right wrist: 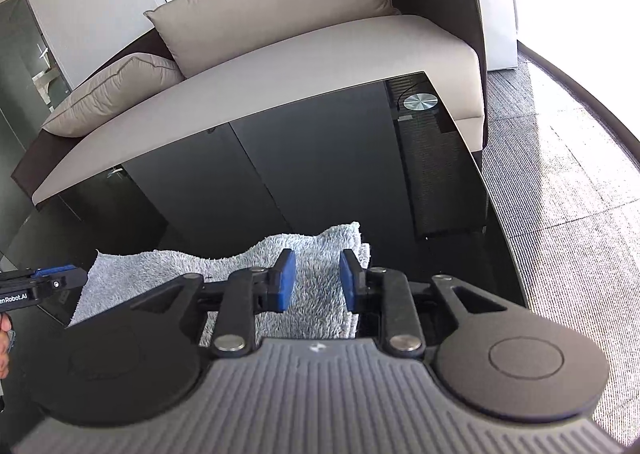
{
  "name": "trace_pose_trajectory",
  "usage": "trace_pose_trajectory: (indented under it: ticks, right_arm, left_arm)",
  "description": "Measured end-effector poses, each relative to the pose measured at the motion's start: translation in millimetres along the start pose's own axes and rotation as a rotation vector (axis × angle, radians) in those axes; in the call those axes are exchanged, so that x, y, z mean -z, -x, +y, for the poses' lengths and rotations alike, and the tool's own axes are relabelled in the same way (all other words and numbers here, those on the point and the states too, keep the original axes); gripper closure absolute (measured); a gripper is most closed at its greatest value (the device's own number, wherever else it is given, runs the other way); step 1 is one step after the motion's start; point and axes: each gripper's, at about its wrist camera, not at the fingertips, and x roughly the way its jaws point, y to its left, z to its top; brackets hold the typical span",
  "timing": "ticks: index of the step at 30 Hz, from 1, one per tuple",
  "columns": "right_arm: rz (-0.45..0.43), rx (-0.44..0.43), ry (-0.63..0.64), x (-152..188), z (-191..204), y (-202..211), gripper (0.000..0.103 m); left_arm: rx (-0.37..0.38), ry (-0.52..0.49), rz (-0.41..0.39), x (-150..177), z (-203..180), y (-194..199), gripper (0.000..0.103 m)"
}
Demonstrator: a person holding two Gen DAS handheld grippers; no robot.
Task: Fold towel
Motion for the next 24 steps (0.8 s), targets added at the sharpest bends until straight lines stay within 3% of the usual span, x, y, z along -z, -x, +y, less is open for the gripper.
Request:
trace_pose_trajectory:
  ticks: [5, 7, 10, 15, 24]
  right_arm:
    - [-0.002, -0.001, -0.002, 1.1, -1.2, 1.2, 0.063]
    - [0.002, 0.001, -0.009, 1.6, -2.7, 0.7, 0.058]
    - [-0.005, 0.009, -0.013, 1.7, -3.9, 1.0, 0.041]
    - [-0.023, 0.021, -0.028, 1.9, -4.8, 2.7, 0.013]
    - [-0.005, 0.022, -0.061, 3.1, -6.7, 1.1, 0.001]
  left_arm:
    - [-0.005, 0.012, 0.010, 0.2, 2.5, -2.0, 0.050]
    - [-0.013, 0.017, 0.003, 0.7, 3.3, -1.5, 0.036]
    - [-0.028, 0.023, -0.015, 1.0, 4.8, 0.6, 0.016]
    - [-0.045, 0.033, -0.030, -0.4, 6.8, 3.3, 0.004]
    - [-0.052, 0.045, -0.039, -0.1, 10.2, 6.0, 0.001]
